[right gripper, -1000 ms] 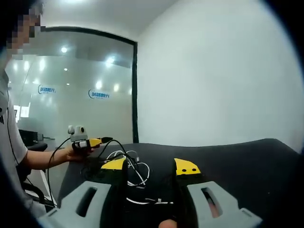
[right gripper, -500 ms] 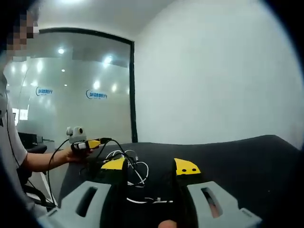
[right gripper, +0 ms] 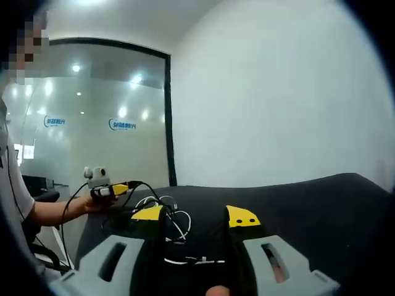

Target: Grab the wires, straighten them and put them on the rack

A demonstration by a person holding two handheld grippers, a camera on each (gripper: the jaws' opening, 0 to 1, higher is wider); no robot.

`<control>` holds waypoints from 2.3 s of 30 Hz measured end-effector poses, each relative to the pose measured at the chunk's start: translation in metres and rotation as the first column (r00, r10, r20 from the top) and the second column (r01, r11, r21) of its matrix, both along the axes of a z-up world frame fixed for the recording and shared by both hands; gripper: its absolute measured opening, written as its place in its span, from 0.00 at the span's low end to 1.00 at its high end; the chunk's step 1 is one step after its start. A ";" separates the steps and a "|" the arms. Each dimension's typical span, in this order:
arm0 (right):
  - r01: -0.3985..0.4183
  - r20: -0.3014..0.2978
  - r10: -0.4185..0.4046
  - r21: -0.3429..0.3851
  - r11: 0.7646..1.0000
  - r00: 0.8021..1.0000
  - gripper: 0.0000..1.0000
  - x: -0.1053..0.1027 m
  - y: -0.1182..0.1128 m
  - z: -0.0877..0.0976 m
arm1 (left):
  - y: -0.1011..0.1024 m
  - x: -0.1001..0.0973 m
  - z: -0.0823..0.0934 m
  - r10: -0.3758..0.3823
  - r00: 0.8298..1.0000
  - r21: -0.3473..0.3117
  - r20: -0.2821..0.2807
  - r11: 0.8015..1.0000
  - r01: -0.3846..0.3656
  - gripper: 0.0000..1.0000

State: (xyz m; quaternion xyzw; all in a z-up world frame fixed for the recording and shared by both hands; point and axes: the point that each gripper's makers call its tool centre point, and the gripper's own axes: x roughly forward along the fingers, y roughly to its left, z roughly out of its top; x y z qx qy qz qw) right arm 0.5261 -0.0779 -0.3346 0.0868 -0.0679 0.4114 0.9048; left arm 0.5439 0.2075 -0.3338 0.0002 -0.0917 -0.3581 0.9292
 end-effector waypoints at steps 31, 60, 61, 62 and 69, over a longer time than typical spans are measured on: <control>-0.007 -0.003 0.007 0.000 1.000 1.000 0.35 -0.005 0.002 0.000 | -0.001 -0.001 -0.003 0.013 1.000 0.016 -0.003 1.000 -0.013 0.61; 0.056 -0.038 -0.047 0.314 0.948 0.998 0.31 -0.007 -0.032 0.033 | 0.043 0.015 0.015 0.188 0.982 -0.111 0.004 0.976 -0.186 0.53; 0.073 -0.058 -0.057 0.324 0.943 0.997 0.30 -0.003 -0.036 0.031 | 0.049 0.016 0.017 0.195 0.981 -0.139 -0.009 0.971 -0.194 0.52; 0.086 -0.092 -0.058 0.338 0.937 0.994 0.30 -0.001 -0.038 0.030 | 0.055 0.017 0.017 0.204 0.978 -0.178 -0.035 0.962 -0.207 0.50; 0.120 -0.128 -0.082 0.327 0.937 0.988 0.29 0.012 -0.044 0.026 | 0.044 0.017 0.009 0.180 0.983 -0.120 -0.032 0.976 -0.182 0.50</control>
